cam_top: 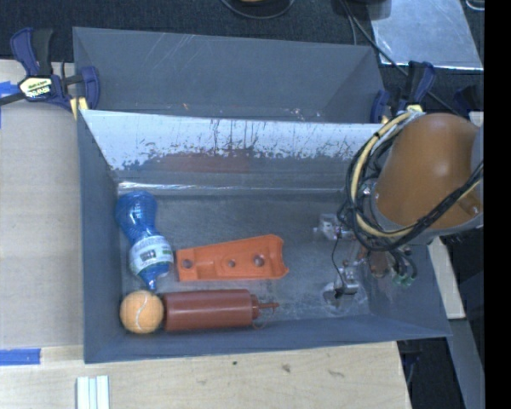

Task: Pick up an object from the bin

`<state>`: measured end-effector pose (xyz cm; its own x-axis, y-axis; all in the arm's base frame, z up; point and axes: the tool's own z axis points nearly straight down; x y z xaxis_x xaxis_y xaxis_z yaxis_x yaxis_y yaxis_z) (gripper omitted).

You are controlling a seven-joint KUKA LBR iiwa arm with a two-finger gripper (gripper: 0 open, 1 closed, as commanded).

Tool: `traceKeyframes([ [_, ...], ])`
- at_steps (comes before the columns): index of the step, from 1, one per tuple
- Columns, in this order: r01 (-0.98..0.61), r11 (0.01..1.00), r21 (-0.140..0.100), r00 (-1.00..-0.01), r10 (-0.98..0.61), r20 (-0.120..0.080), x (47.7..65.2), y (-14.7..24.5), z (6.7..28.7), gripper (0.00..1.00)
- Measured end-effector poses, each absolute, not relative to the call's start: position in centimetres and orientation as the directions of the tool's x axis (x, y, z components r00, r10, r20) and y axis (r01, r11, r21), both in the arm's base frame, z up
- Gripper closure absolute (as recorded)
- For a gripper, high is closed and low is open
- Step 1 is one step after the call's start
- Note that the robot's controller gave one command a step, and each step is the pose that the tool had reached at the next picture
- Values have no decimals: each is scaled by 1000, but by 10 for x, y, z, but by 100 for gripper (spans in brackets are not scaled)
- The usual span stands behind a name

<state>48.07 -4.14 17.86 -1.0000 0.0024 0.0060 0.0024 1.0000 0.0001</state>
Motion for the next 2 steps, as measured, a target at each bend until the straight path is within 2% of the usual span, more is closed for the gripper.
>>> traceKeyframes([
  [1,0,1000,0,-1000,0,-3,482,-41,183,0],
  [2,-113,994,2,-994,-113,3,540,3,114,0],
])
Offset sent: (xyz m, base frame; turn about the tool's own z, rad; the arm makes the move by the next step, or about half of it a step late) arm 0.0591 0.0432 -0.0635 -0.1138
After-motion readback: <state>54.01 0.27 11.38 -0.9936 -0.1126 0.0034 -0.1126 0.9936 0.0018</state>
